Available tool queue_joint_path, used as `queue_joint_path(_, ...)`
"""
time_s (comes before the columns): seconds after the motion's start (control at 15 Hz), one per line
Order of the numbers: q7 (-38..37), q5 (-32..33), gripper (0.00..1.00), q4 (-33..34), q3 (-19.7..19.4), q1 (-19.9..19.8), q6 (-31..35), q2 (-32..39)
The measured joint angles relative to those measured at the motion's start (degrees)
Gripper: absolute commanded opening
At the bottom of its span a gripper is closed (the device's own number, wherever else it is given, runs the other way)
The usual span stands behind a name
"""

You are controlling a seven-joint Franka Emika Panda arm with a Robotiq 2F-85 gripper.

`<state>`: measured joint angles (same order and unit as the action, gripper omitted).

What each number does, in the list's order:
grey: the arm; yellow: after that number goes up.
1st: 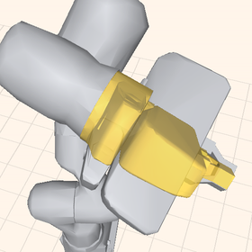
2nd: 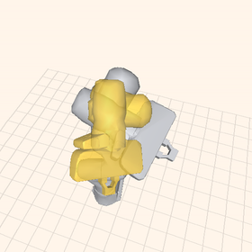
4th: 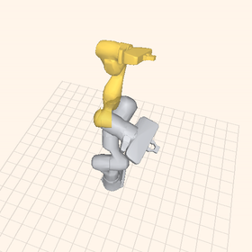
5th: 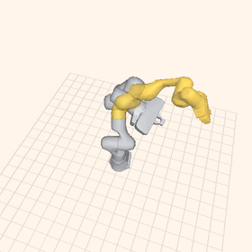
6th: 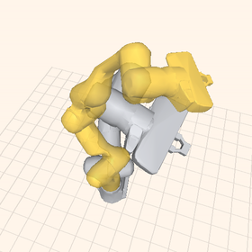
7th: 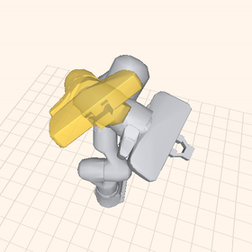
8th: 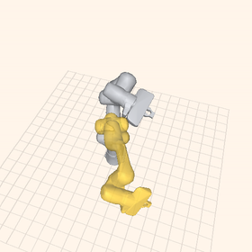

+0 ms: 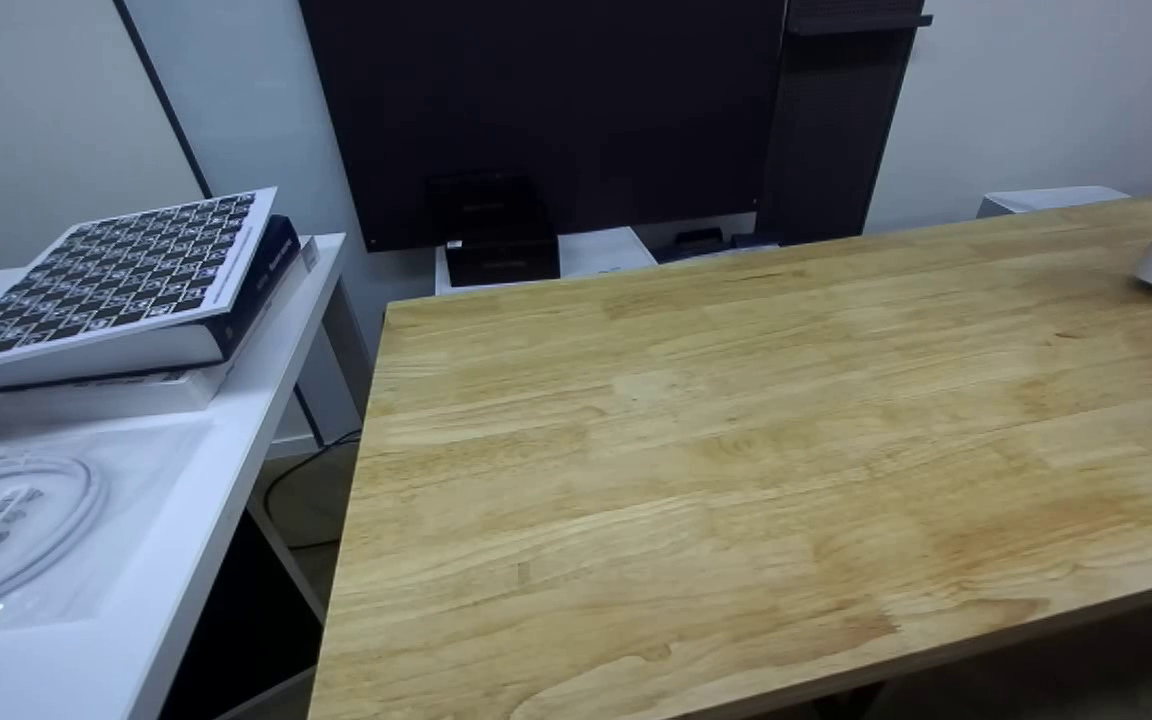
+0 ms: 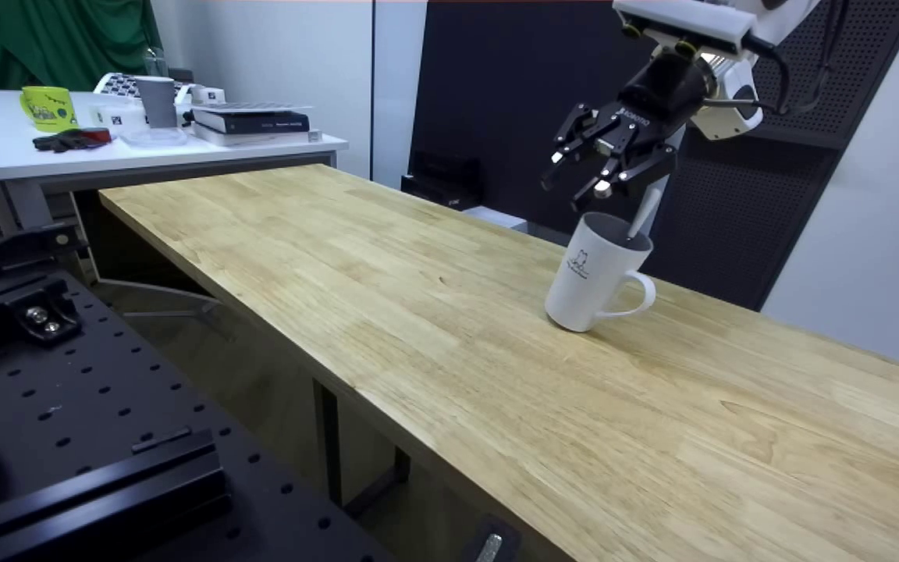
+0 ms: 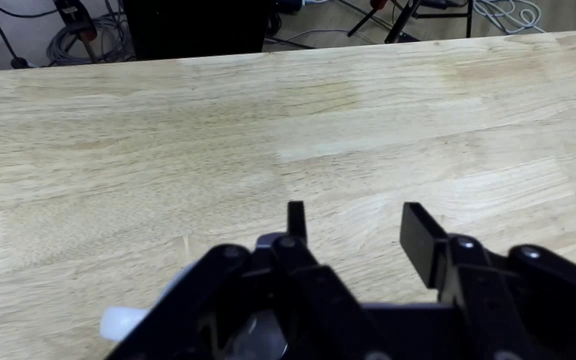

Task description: Place the spoon in the mug

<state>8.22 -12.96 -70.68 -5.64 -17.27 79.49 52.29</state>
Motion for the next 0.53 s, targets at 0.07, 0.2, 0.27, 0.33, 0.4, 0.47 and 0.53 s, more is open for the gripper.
queue_joint_path(0.07,0.1,0.0,0.91,0.0,0.0,0.0,0.1,0.0)
queue_joint_path(0.2,0.1,0.0,0.99,-0.1,0.1,0.1,0.3,0.0)
queue_joint_path(0.27,0.2,0.0,1.0,-0.1,0.1,0.2,0.4,0.0)
queue_joint_path(0.33,0.3,0.2,1.0,-0.1,0.1,0.1,0.4,0.0)
queue_joint_path(0.4,0.6,0.5,1.0,-0.1,0.0,0.1,0.4,0.0)
queue_joint_path(0.47,0.8,0.7,1.0,-0.1,0.0,0.0,0.4,0.0)
queue_joint_path(0.53,1.0,0.8,1.0,-0.1,-0.1,-0.1,0.4,0.0)
